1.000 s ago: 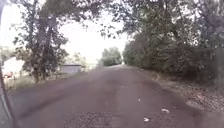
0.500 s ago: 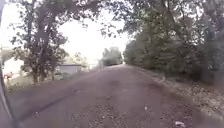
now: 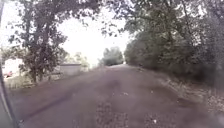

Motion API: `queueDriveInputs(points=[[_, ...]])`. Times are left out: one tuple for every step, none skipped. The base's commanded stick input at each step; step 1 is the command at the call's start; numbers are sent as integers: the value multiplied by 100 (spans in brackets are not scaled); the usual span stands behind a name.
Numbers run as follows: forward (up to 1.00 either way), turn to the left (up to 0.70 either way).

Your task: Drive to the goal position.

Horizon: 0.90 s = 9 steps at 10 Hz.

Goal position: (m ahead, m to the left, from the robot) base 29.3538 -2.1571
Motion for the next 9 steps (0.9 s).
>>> queueDriveInputs(points=[[70, 0], [70, 0], [70, 0], [70, 0], [70, 0], [70, 0], [70, 0], [70, 0], [70, 0]])
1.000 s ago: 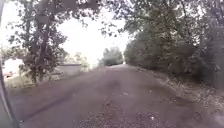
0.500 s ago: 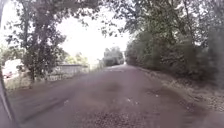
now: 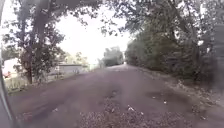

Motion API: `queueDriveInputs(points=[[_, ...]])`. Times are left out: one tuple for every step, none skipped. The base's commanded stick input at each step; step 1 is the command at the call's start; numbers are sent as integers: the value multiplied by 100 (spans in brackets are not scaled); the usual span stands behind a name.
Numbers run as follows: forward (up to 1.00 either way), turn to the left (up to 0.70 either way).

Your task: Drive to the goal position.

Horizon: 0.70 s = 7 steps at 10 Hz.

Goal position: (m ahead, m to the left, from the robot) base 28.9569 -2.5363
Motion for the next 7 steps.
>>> queueDriveInputs(points=[[70, 0], [70, 0], [70, 0], [70, 0], [70, 0], [70, 0], [70, 0]])
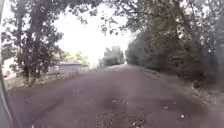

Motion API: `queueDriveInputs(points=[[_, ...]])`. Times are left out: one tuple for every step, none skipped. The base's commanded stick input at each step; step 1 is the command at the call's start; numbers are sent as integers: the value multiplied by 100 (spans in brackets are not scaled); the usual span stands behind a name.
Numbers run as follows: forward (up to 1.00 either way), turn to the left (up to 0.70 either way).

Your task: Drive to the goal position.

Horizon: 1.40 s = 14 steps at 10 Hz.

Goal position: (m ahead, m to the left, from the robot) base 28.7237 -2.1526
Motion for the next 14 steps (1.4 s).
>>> queueDriveInputs(points=[[70, 0], [70, 0], [70, 0], [70, 0], [70, 0], [70, 0], [70, 0], [70, 0], [70, 0], [70, 0], [70, 0], [70, 0], [70, 0], [70, 0]])
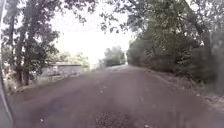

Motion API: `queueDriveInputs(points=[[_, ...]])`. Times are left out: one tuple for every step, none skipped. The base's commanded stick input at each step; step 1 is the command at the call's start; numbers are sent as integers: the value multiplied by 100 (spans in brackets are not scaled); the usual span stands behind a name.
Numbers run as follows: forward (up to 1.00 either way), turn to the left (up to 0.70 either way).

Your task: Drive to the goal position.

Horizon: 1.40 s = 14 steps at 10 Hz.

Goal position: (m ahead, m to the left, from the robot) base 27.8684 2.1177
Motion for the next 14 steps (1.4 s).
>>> queueDriveInputs(points=[[70, 0], [70, 0], [70, 0], [70, 0], [70, 0], [70, -14], [70, -32], [70, -34], [70, -18], [70, 0], [70, 0], [70, 0], [70, 0], [70, 0]])
